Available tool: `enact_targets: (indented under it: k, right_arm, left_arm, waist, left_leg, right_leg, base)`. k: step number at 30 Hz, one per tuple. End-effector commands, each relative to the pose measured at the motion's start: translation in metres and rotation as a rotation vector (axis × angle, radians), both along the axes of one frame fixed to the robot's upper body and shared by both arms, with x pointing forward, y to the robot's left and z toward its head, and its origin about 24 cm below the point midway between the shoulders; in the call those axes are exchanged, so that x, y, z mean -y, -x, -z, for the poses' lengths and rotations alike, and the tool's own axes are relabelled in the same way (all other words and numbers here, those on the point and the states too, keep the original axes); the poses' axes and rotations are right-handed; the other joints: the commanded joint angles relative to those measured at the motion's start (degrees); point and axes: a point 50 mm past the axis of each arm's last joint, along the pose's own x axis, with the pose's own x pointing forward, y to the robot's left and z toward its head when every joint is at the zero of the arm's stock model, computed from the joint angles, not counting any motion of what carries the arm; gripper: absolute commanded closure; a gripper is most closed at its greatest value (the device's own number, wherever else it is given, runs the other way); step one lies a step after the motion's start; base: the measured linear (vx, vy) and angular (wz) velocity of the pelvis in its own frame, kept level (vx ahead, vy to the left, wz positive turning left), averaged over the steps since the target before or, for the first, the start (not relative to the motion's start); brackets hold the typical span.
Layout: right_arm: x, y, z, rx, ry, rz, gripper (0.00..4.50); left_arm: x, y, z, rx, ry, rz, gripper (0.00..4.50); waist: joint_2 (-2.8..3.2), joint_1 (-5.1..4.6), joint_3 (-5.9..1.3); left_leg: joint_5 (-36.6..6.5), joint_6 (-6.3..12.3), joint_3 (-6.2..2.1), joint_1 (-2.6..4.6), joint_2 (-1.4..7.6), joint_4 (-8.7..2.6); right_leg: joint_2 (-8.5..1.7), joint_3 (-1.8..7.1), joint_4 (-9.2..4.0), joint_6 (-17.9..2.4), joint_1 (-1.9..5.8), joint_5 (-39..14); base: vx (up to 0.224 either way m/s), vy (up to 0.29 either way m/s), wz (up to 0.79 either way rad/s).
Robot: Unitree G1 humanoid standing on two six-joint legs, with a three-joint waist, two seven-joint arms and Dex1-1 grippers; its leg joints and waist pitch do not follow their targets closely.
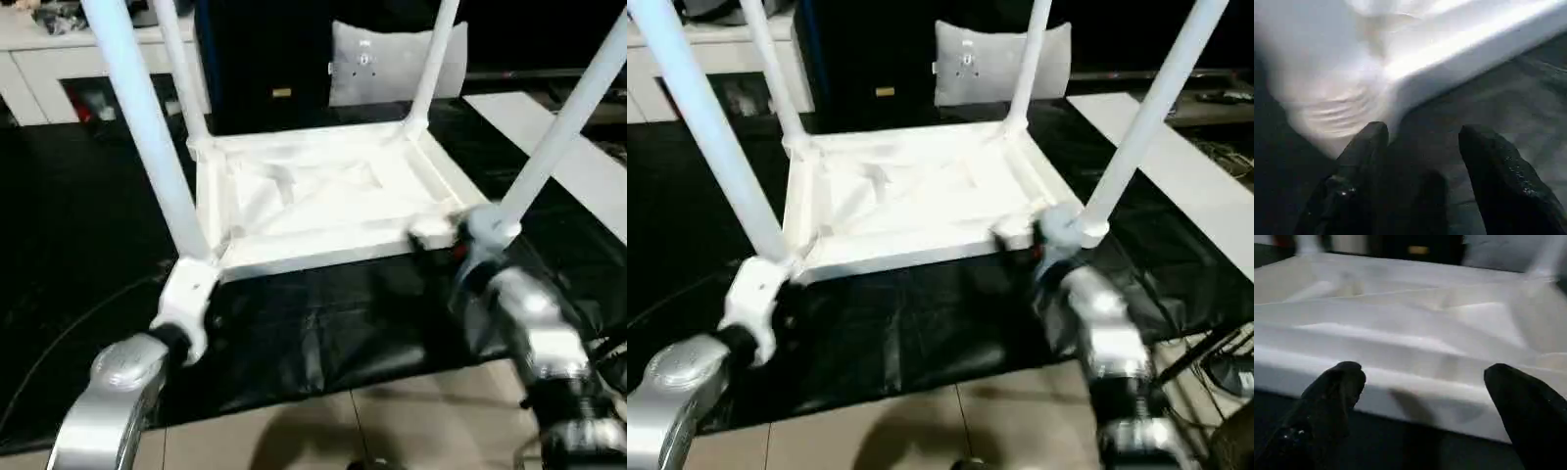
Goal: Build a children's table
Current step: Rotate leg to tighten, then rotate table base
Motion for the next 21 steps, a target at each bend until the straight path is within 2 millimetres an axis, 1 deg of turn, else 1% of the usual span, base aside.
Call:
enact_targets:
  k: [1, 2, 3, 4, 5, 6, 7, 8, 9, 10, 11, 12, 13, 14, 15, 16, 17, 18, 19, 20, 21]
  right_arm:
    - [-0.004, 0.001, -0.006, 0.013, -0.008, -0.030, 0.00]
    - [-0.010, 0.010, -0.001, -0.012, -0.021, -0.057, 0.00]
    - [-0.012, 0.013, 0.001, -0.026, -0.029, -0.064, 0.00]
    - [-0.013, 0.014, 0.001, -0.030, -0.031, -0.066, 0.00]
    - [-0.015, 0.016, 0.003, -0.039, -0.034, -0.070, 0.00]
    - [-0.017, 0.020, 0.005, -0.055, -0.040, -0.074, 0.00]
    - [-0.018, 0.021, 0.006, -0.063, -0.043, -0.076, 0.00]
    - [-0.019, 0.022, 0.008, -0.068, -0.030, -0.072, 0.00]
    - [-0.020, 0.023, 0.009, -0.072, -0.021, -0.069, 0.00]
    - [-0.020, 0.023, 0.011, -0.082, -0.012, -0.059, 0.00]
    - [-0.020, 0.023, 0.012, -0.090, -0.008, -0.052, 0.00]
    - [-0.020, 0.023, 0.015, -0.116, -0.002, -0.038, 0.00]
    - [-0.020, 0.023, 0.019, -0.156, 0.008, -0.029, 0.00]
    - [-0.020, 0.023, 0.021, -0.172, 0.016, -0.027, 0.00]
    - [-0.020, 0.023, 0.023, -0.186, 0.025, -0.024, 0.00]
    - [-0.020, 0.023, 0.023, -0.186, 0.025, -0.024, 0.00]
    - [-0.020, 0.020, 0.024, -0.202, 0.028, 0.002, 0.00]
    - [-0.019, 0.018, 0.025, -0.208, 0.026, 0.015, 0.00]
    - [-0.018, 0.014, 0.027, -0.217, 0.026, 0.039, 0.00]
    - [-0.018, 0.014, 0.027, -0.217, 0.026, 0.039, 0.00]
    - [-0.016, 0.010, 0.028, -0.222, 0.036, 0.058, 0.00]
  left_arm:
    - [-0.004, 0.000, -0.007, 0.051, -0.030, -0.043, 1.58]
    - [-0.007, 0.002, -0.006, 0.066, -0.051, -0.093, 1.50]
    - [-0.008, 0.002, -0.005, 0.067, -0.053, -0.104, 1.39]
    - [-0.009, 0.002, -0.004, 0.070, -0.055, -0.109, 1.28]
    - [-0.010, 0.001, -0.004, 0.075, -0.059, -0.118, 1.18]
    - [-0.010, -0.003, -0.005, 0.101, -0.047, -0.120, 1.12]
    - [-0.010, -0.005, -0.006, 0.119, -0.036, -0.119, 1.08]
    - [-0.012, -0.012, -0.009, 0.160, -0.030, -0.105, 1.08]
    - [-0.013, -0.016, -0.012, 0.189, -0.027, -0.096, 1.03]
    - [-0.016, -0.021, -0.014, 0.199, -0.045, -0.098, 0.89]
    - [-0.019, -0.023, -0.015, 0.203, -0.059, -0.102, 0.78]
    - [-0.022, -0.029, -0.017, 0.213, -0.050, -0.097, 0.71]
    - [-0.023, -0.037, -0.022, 0.236, -0.016, -0.070, 0.69]
    - [-0.023, -0.041, -0.026, 0.251, 0.015, -0.048, 0.58]
    - [-0.021, -0.046, -0.031, 0.268, 0.059, -0.020, 0.42]
    - [-0.021, -0.046, -0.031, 0.268, 0.059, -0.020, 0.30]
    - [-0.019, -0.052, -0.037, 0.291, 0.119, 0.019, 0.30]
    - [-0.017, -0.055, -0.038, 0.298, 0.149, 0.042, 0.22]
    - [-0.015, -0.057, -0.041, 0.308, 0.176, 0.087, 0.11]
    - [-0.015, -0.057, -0.041, 0.308, 0.176, 0.087, 0.04]
    - [-0.012, -0.060, -0.043, 0.319, 0.198, 0.134, 0.04]
  waist:
    - [0.42, -0.13, -2.91]
    - [0.36, -0.21, -2.84]
    - [0.25, -0.16, -2.71]
    - [0.28, -0.26, -2.67]
    - [0.37, -0.22, -2.77]
    - [0.17, -0.32, -2.78]
    - [0.21, -0.37, -2.71]
    - [-0.19, -0.57, -2.87]
    - [0.02, -0.51, -2.88]
    - [0.05, -0.50, -2.88]
    - [-0.09, -0.58, -2.92]
    - [-0.26, -0.42, -3.13]
    - [-0.15, -0.45, -3.17]
    - [-0.11, -0.42, -3.14]
    - [-0.06, -0.33, -3.35]
    - [-0.09, -0.26, -3.37]
    - [-0.06, -0.17, -3.44]
    - [-0.84, -0.19, -3.87]
    - [-0.54, 0.04, -3.99]
    - [-0.27, 0.08, -3.93]
    - [-0.20, 0.12, -3.97]
  left_leg:
    - [-19.9, 3.50, -0.42, 0.21, 0.97, -4.24]
    - [-20.8, 3.27, -0.47, 0.35, 0.82, -4.24]
    - [-21.2, 3.05, -0.51, 0.41, 0.83, -4.22]
    - [-21.2, 3.01, -0.57, 0.28, 0.71, -4.26]
    - [-21.3, 2.89, -0.66, 0.33, 0.68, -4.26]
    - [-21.2, 3.07, -0.77, 0.21, 0.59, -4.29]
    - [-21.4, 3.10, -0.73, 0.23, 0.52, -4.25]
    - [-21.4, 2.98, -0.74, 0.13, 0.51, -4.16]
    - [-21.3, 3.00, -0.77, 0.18, 0.34, -4.11]
    - [-21.3, 3.01, -0.79, 0.26, 0.35, -4.10]
    - [-20.9, 2.86, -0.89, 0.05, 0.33, -4.17]
    - [-20.1, 2.84, -0.95, 0.16, 0.39, -4.14]
    - [-19.6, 2.80, -0.90, 0.12, 0.41, -4.17]
    - [-19.1, 2.79, -0.83, 0.11, 0.31, -4.16]
    - [-18.3, 2.59, -0.86, 0.03, 0.48, -4.21]
    - [-17.8, 2.56, -0.90, -0.01, 0.63, -4.28]
    - [-17.0, 2.57, -0.83, -0.07, 0.79, -4.30]
    - [-15.6, 2.81, -0.71, -0.23, 0.79, -4.22]
    - [-14.6, 2.74, -0.72, -0.20, 0.86, -4.18]
    - [-13.3, 2.81, -0.60, -0.39, 0.91, -4.17]
    - [-12.0, 2.71, -0.50, -0.46, 0.92, -4.07]
  right_leg:
    - [-2.04, 1.99, -5.56, -4.4, 2.26, -28.3]
    - [-2.04, 1.90, -5.80, -3.6, 2.10, -30.2]
    - [-2.09, 1.91, -6.08, -2.8, 2.00, -31.1]
    - [-2.04, 1.88, -6.10, -2.4, 2.08, -31.5]
    - [-2.05, 1.87, -6.16, -1.9, 2.05, -31.7]
    - [-2.10, 1.80, -6.24, -1.7, 2.08, -32.0]
    - [-2.07, 1.80, -6.39, -1.4, 1.99, -32.3]
    - [-2.17, 1.74, -6.36, -1.1, 2.06, -32.8]
    - [-2.26, 1.69, -6.54, -0.7, 1.99, -33.7]
    - [-2.29, 1.69, -6.63, -0.6, 1.90, -33.8]
    - [-2.27, 1.68, -6.44, -0.4, 2.05, -33.5]
    - [-2.47, 1.82, -6.18, -0.7, 2.11, -32.8]
    - [-2.43, 1.92, -6.07, -1.0, 2.14, -32.1]
    - [-2.43, 1.95, -6.09, -1.3, 2.17, -31.5]
    - [-2.59, 2.11, -5.72, -2.0, 2.33, -29.8]
    - [-2.68, 2.19, -5.58, -2.6, 2.39, -28.8]
    - [-2.77, 2.38, -5.30, -3.5, 2.43, -26.8]
    - [-2.85, 2.51, -4.91, -4.7, 2.68, -25.0]
    - [-2.96, 2.61, -4.47, -5.4, 2.74, -23.6]
    - [-3.02, 2.69, -4.38, -6.2, 2.70, -22.4]
    - [-2.95, 2.77, -4.12, -7.0, 2.72, -20.4]
  base:
    - [0.000, 0.000, 0.00]
    - [0.000, 0.000, 0.00]
    - [0.000, 0.000, 0.00]
    - [0.000, 0.000, 0.00]
    - [0.000, 0.000, 0.00]
    - [0.000, 0.000, 0.00]
    - [0.000, 0.000, 0.00]
    - [0.000, 0.000, 0.00]
    - [0.000, 0.000, 0.00]
    - [0.000, 0.000, 0.00]
    - [0.000, 0.000, 0.00]
    - [0.000, 0.000, 0.00]
    - [0.000, 0.000, 0.00]
    - [0.000, 0.000, 0.00]
    - [0.000, 0.000, 0.00]
    - [0.000, 0.000, 0.00]
    - [0.000, 0.000, 0.00]
    - [0.000, 0.000, 0.00]
    - [0.000, 0.000, 0.00]
    - [0.000, 0.000, 0.00]
    - [0.000, 0.000, 0.00]
